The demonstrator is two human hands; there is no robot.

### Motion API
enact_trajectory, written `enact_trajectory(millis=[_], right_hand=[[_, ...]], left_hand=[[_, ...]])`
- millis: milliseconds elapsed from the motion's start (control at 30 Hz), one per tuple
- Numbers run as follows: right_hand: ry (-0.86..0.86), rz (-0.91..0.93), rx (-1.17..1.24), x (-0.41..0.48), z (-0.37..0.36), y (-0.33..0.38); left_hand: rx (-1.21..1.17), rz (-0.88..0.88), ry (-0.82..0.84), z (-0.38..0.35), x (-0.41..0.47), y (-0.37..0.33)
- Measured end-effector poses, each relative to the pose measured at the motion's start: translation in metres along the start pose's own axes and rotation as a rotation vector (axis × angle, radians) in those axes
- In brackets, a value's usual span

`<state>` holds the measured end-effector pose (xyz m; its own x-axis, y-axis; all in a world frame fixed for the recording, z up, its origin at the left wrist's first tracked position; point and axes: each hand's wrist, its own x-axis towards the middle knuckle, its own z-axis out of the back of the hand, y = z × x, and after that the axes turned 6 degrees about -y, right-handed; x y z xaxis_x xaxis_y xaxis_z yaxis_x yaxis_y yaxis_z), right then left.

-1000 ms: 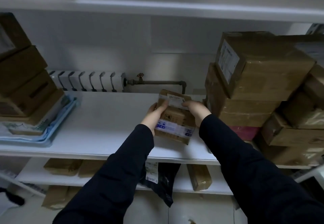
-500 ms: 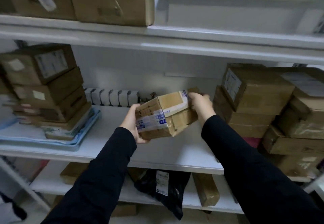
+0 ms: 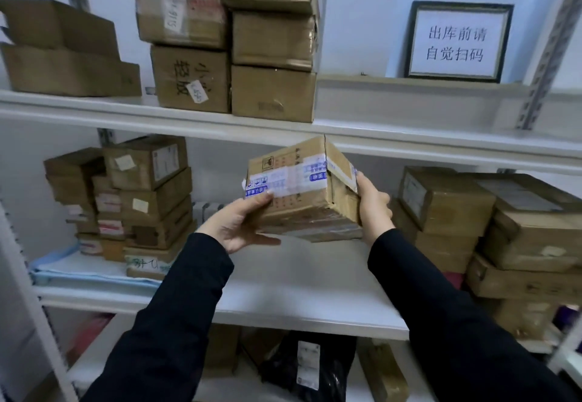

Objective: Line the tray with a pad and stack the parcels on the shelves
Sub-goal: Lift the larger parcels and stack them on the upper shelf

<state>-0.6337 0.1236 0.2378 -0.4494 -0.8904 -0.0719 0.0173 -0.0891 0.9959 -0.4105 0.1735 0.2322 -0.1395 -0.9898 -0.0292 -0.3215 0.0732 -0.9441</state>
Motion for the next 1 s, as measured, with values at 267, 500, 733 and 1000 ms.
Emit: enact_trajectory(millis=[267,500,733,1000], right_hand=[[-0.001,0.137,0.145,-0.04,-0.003,0.041],[0.071,0.378,0.331,-0.031,-0.001,0.061],[0.092,0.503,0.616,-0.057,0.017,0.094],[-0.024,0.537,0.603,-0.029,0.03,0.107]], left_hand=[[0.004,-0.219,0.003,-0.008,-0.037,-0.046],[0.028,-0.399,0.077,-0.019,-0.047,-0.075],[0.051,-0.504,0.215,-0.037,-0.031,-0.093],[-0.027,-0.525,0.233,-0.074,-0.006,-0.095]])
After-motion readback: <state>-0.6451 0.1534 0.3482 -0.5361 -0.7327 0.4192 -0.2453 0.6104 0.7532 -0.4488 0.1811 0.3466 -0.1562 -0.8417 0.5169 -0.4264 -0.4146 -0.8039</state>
